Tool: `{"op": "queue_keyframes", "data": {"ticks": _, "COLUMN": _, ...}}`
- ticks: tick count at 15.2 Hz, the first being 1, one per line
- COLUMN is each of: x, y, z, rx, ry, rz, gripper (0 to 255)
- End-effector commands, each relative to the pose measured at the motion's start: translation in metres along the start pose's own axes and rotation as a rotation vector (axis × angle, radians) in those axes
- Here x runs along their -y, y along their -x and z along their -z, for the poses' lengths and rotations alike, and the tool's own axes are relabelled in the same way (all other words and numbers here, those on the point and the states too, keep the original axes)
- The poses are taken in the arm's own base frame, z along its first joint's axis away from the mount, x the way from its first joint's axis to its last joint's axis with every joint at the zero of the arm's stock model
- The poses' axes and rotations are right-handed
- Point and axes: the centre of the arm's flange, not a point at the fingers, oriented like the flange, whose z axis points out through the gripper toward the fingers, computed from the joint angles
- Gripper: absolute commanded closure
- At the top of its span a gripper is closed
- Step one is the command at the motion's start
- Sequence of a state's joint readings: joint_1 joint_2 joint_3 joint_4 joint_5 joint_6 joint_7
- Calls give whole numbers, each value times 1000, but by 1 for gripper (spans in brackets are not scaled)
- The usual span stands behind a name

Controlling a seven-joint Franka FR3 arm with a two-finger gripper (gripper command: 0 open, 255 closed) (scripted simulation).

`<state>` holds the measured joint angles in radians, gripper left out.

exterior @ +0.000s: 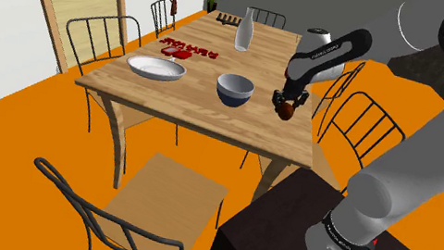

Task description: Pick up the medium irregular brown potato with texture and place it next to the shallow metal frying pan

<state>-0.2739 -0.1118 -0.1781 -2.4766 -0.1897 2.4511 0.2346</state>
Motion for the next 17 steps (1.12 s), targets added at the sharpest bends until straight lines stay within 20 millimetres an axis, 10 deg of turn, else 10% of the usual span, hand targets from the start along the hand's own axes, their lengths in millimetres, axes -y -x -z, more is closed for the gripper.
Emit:
{"op": "queue_keyframes", "data": {"ticks": 1, "x": -1, "y": -1, "z": 10, "rx": 0, "ry": 0, "rz": 0, "gripper": 255}}
{"op": "queue_keyframes", "data": {"ticks": 17, "x": -9, "y": -10, "z": 94, "rx": 0, "ry": 0, "rz": 0, "gripper": 255}}
